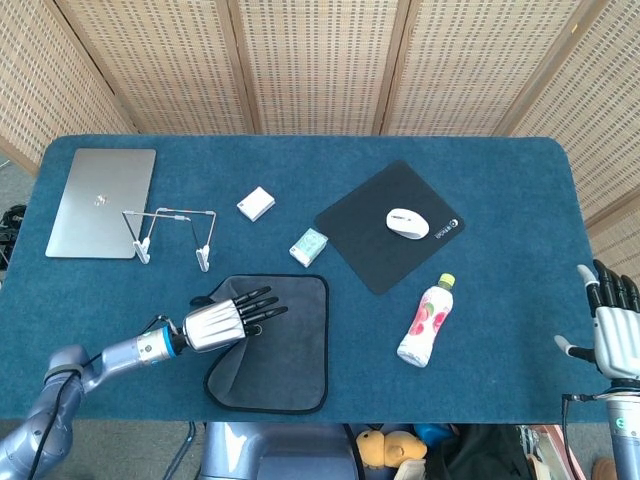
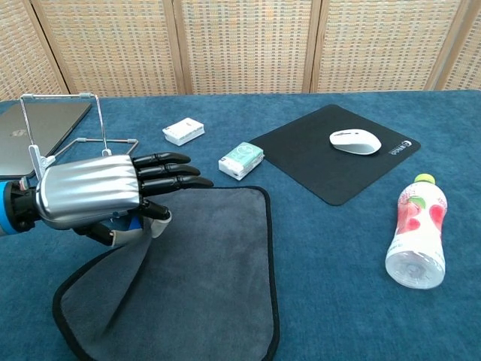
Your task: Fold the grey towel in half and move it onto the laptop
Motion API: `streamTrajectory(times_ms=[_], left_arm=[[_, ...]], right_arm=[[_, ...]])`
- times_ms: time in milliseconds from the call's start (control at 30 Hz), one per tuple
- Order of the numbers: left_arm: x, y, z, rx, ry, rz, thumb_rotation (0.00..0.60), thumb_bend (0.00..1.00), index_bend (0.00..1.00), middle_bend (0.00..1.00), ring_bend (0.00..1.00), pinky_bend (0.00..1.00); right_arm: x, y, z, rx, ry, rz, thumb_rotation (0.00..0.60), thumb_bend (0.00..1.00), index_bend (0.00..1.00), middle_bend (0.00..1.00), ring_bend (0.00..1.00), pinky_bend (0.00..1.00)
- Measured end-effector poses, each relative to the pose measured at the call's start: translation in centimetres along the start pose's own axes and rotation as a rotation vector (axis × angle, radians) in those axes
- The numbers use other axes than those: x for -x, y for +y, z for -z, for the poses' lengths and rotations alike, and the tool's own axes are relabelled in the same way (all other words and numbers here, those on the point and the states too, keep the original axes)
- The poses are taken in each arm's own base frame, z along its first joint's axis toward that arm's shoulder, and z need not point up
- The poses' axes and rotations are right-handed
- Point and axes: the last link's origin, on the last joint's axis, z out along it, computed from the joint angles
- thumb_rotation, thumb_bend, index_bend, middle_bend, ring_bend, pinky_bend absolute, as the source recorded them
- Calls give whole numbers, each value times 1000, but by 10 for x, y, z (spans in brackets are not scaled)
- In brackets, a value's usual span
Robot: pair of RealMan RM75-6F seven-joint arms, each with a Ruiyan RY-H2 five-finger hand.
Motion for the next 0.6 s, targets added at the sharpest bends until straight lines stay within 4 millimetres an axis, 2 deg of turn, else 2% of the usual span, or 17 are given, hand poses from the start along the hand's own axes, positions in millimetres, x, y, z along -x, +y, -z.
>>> streamTrajectory(times_ms=[600], left_arm=[[-2, 16, -77, 50, 30, -6, 600, 498, 709, 0, 0, 3]], right_arm=[[-4, 9, -3, 27, 0, -27, 600, 0, 0, 0, 0, 0]])
